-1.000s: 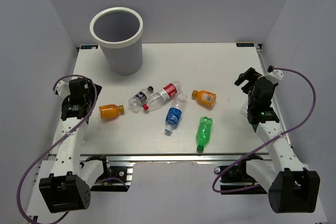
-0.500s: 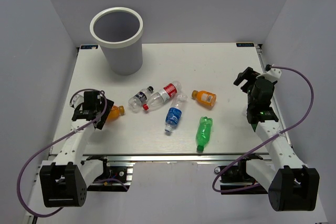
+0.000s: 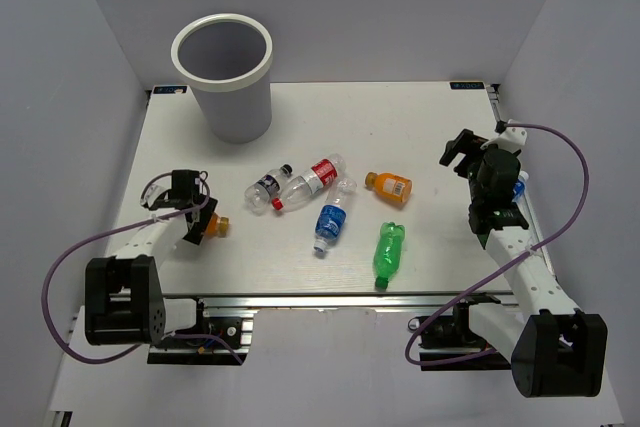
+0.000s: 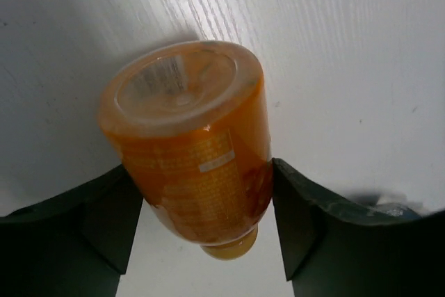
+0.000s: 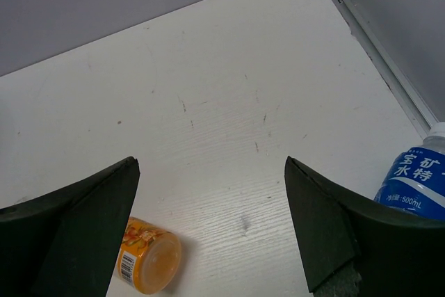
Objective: Put the plastic bottles in the bin
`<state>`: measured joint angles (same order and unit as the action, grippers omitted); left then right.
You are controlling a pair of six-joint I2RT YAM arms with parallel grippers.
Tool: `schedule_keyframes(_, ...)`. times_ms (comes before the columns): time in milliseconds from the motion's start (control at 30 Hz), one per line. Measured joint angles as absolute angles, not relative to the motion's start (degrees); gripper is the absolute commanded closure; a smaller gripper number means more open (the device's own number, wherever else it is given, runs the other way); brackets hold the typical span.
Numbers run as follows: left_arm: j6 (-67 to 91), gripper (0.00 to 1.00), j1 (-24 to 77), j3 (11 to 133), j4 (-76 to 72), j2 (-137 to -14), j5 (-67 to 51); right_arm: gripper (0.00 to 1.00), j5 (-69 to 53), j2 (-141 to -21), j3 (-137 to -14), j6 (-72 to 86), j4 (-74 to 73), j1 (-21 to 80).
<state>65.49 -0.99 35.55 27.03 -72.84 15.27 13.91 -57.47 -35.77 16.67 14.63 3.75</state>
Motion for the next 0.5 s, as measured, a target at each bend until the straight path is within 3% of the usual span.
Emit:
schedule_keyframes(67, 65.58, 0.39, -0.99, 36.51, 27.92, -73.32, 16.23, 0.11, 13.78, -57.47, -35.77, 16.43, 14.59, 3.75)
schedule_keyframes(133, 65.14, 0.47, -0.99, 38.70, 29.89, -73.38, 17.74, 0.11, 13.74, -57.47, -35.77, 16.21, 14.66, 3.75)
schedule_keyframes(167, 64.95, 0.56, -0.99, 40.07, 30.41, -73.21, 18.65, 0.10, 13.74, -57.47, -35.77, 16.08, 14.66, 3.75)
schedule_keyframes(267, 64.27, 0.61, -0.99, 44.49, 31.59, -71.81, 20.67, 0.11, 13.74, -57.47, -35.77, 15.97, 14.76, 3.75)
schedule_keyframes(500, 55.46, 0.61, -1.02, 60.53, 27.92, -70.17, 19.88, 0.11, 13.06, -58.11, -35.77, 15.07, 15.11, 3.75)
